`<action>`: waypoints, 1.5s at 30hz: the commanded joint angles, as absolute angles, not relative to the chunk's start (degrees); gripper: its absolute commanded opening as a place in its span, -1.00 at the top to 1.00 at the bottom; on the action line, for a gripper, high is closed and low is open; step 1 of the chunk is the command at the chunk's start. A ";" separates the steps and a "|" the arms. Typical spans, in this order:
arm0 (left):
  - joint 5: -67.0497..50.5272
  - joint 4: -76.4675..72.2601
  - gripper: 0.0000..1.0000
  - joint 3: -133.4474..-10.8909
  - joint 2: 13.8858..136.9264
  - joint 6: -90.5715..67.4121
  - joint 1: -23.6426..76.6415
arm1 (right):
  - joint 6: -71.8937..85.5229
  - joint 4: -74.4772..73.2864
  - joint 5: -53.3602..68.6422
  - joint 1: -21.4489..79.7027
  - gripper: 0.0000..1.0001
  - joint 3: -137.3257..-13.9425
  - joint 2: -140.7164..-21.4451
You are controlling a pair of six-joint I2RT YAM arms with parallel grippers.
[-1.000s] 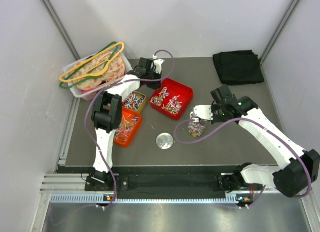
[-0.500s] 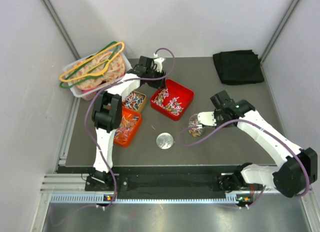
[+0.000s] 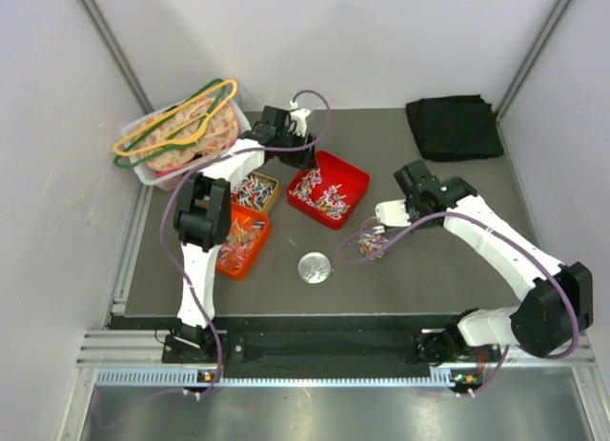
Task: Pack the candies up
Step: Place the fake candies in the packing bottle.
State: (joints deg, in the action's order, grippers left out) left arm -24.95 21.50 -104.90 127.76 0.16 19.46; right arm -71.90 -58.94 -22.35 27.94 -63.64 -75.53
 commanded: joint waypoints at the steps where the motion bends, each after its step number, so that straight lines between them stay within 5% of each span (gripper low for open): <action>1: -26.46 20.22 -0.25 -106.00 123.05 0.18 18.72 | -74.62 -58.53 -27.24 28.47 1.00 -68.46 -75.59; 45: -25.22 18.54 -0.26 -101.43 119.09 1.05 17.05 | -85.07 -52.47 -52.38 45.09 1.00 -61.96 -79.01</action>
State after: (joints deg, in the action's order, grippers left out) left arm -24.69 20.95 -102.06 123.59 0.21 17.56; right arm -82.85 -55.42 -47.70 43.77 -62.24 -78.41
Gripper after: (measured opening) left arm 0.627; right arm 0.120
